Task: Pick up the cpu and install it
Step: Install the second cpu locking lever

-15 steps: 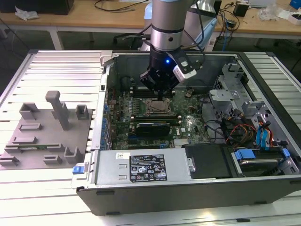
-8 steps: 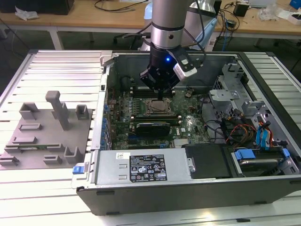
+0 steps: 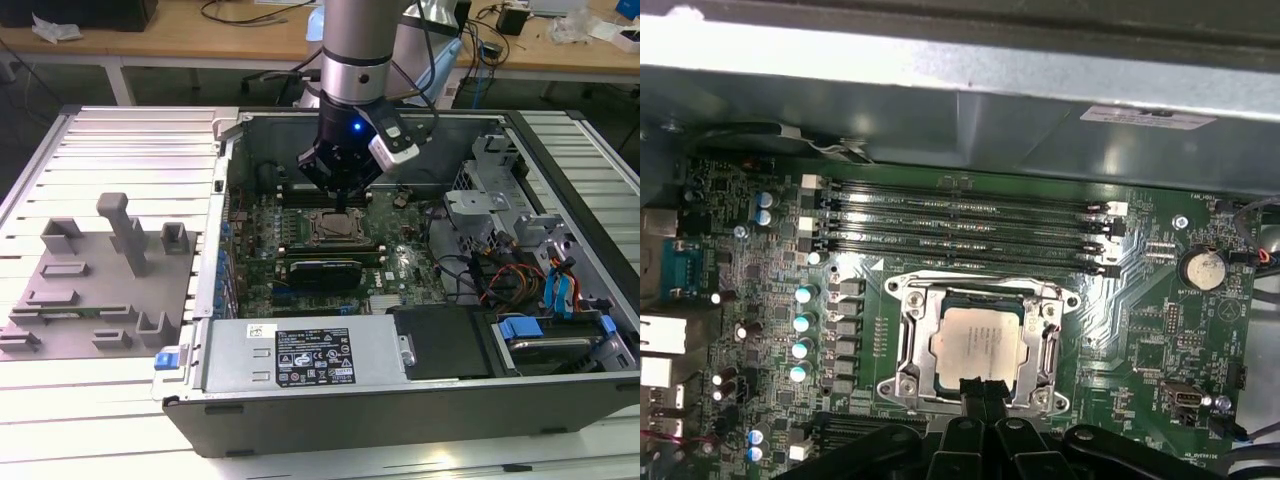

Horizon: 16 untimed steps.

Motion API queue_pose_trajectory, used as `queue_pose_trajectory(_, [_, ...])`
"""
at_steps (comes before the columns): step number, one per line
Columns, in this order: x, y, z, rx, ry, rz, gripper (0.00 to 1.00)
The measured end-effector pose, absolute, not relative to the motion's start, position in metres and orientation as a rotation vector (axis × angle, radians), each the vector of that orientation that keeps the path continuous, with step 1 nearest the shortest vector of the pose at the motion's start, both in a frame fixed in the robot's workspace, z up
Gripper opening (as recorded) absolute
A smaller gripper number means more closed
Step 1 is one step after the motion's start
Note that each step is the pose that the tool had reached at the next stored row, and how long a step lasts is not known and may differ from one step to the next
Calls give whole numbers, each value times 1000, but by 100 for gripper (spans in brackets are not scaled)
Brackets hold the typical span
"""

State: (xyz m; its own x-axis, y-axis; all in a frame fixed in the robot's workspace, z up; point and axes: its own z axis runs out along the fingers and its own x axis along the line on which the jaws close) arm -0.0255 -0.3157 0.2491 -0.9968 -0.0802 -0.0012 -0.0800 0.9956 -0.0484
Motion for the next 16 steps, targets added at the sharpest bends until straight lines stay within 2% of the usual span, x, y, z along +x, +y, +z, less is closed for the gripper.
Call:
queue_pose_trajectory(3, [-25,-322,249,-126,3135,-76,11])
queue_pose_trajectory(7, [-26,-344,249,-126,3135,-75,11])
queue_pose_trajectory(16, [-26,-354,247,-126,3135,-55,11])
